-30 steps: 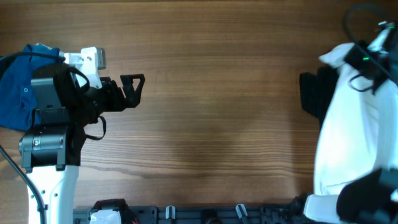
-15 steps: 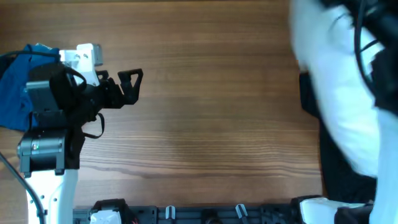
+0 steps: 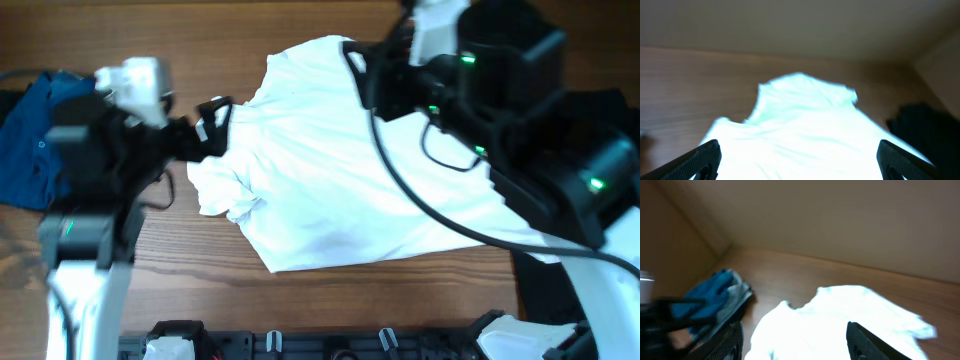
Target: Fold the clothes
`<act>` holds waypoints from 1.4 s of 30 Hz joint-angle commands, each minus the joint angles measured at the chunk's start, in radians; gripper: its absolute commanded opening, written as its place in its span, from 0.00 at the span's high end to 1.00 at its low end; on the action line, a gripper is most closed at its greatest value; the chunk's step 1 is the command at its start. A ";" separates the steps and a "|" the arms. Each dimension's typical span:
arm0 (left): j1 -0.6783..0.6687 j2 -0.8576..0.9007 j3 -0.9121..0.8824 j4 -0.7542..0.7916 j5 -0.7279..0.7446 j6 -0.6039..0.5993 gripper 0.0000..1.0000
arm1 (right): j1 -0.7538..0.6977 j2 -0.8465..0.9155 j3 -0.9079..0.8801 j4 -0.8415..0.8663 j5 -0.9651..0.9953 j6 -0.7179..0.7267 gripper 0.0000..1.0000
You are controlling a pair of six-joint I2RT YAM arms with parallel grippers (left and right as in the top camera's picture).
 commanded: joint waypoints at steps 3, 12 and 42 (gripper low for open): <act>-0.141 0.467 0.012 0.240 -0.111 0.103 0.09 | -0.043 -0.022 0.016 -0.104 0.051 0.047 0.33; -0.146 1.067 0.012 0.811 -0.112 0.141 0.20 | -0.043 -0.019 0.014 -0.257 0.145 0.132 0.24; 0.318 0.502 0.060 0.396 -0.053 -0.109 0.34 | -0.575 0.861 -0.050 -0.378 -0.075 -0.118 0.31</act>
